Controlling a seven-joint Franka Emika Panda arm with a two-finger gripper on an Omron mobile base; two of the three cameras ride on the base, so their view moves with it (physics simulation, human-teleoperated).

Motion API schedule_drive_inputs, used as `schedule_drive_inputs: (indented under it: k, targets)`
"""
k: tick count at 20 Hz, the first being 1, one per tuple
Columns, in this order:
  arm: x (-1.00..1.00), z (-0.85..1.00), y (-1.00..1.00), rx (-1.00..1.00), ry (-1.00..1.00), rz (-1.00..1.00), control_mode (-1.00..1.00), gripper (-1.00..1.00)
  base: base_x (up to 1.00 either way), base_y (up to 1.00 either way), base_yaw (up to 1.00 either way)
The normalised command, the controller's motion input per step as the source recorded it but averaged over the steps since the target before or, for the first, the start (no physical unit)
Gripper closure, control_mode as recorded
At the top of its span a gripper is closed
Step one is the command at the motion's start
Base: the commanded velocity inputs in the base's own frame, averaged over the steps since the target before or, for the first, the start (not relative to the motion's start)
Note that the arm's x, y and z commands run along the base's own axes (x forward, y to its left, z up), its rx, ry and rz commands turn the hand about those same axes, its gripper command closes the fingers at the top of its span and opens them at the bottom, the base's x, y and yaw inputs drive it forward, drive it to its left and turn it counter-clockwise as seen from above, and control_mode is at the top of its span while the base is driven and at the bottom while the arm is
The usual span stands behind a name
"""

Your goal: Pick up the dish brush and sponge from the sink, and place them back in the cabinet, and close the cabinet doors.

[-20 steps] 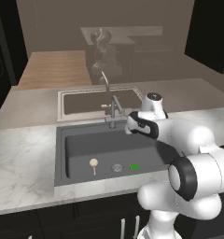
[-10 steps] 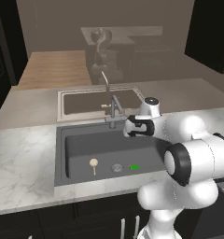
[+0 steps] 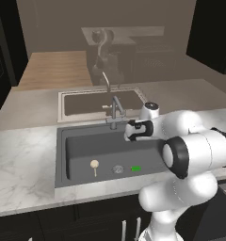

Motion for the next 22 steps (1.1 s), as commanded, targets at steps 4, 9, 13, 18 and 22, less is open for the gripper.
schedule_drive_inputs:
  k: [4, 9, 13, 18, 22]
  targets:
    - [0.11, -0.16, 0.0, 0.0, 0.0, 0.0, -1.0, -1.0, 0.0, 0.0, 0.0]
    - [0.03, -0.17, 0.0, 0.0, 0.0, 0.0, -1.0, -1.0, 0.0, 0.0, 0.0]
    - [0.0, -0.18, 0.0, 0.0, 0.0, 0.01, -1.0, -1.0, 0.0, 0.0, 0.0]
    - [0.02, -0.2, 0.0, 0.0, 0.0, 0.0, -1.0, -1.0, 0.0, 0.0, 0.0]
    - [0.0, -0.22, -0.01, 0.0, 0.0, 0.0, -1.0, -1.0, 0.0, 0.0, 0.0]
